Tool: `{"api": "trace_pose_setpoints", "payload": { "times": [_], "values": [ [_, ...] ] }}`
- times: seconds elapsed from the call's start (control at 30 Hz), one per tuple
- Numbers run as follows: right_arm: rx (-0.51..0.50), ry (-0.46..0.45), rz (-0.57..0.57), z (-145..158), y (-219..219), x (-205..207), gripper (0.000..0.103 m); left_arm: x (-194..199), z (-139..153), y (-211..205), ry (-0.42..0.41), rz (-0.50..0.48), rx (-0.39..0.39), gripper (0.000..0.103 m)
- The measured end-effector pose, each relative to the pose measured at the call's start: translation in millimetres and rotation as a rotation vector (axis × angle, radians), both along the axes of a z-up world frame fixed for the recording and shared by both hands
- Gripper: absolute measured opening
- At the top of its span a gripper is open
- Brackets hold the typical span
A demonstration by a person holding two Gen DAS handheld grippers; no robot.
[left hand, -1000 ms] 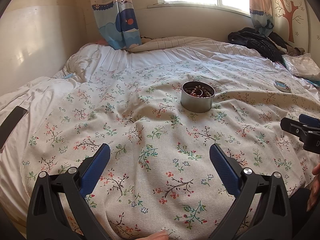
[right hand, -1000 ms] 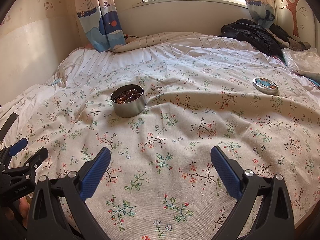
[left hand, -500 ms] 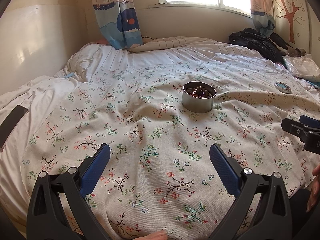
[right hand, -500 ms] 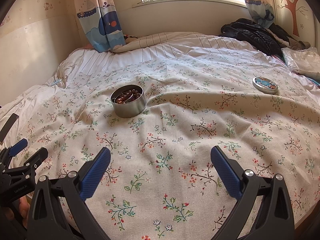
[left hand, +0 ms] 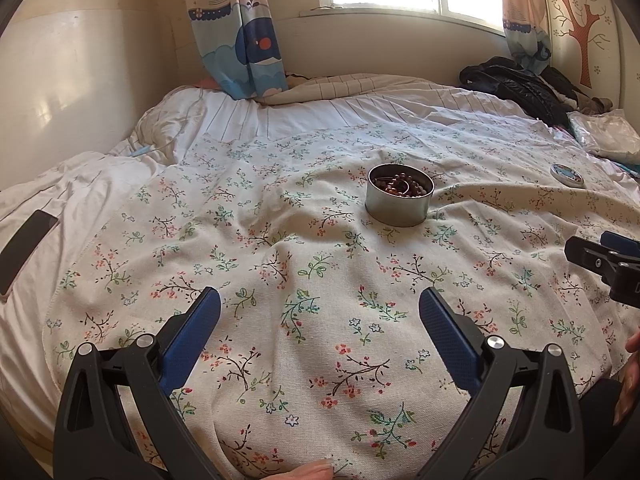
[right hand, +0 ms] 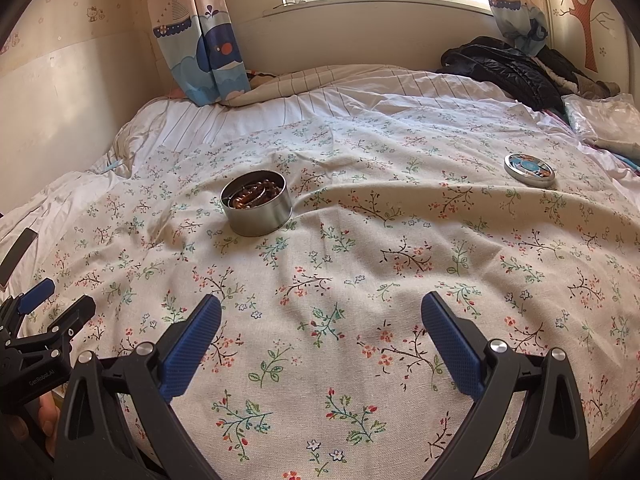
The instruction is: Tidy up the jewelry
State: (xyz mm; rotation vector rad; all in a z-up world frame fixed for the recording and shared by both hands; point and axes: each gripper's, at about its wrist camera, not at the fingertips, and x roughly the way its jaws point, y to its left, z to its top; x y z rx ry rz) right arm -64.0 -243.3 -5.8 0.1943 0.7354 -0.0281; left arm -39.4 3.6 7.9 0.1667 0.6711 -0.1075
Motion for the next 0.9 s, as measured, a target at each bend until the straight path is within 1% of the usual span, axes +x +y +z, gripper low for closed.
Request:
{"api": "trace_pose_setpoints", "payload": {
  "times": [0.9],
  "values": [
    [-0.002, 0.001, 0.000, -0.3, 0.0, -0.2, 0.096, 0.3, 1.6, 3.9, -0.007, 0.005, 0.001, 0.096]
  ]
}}
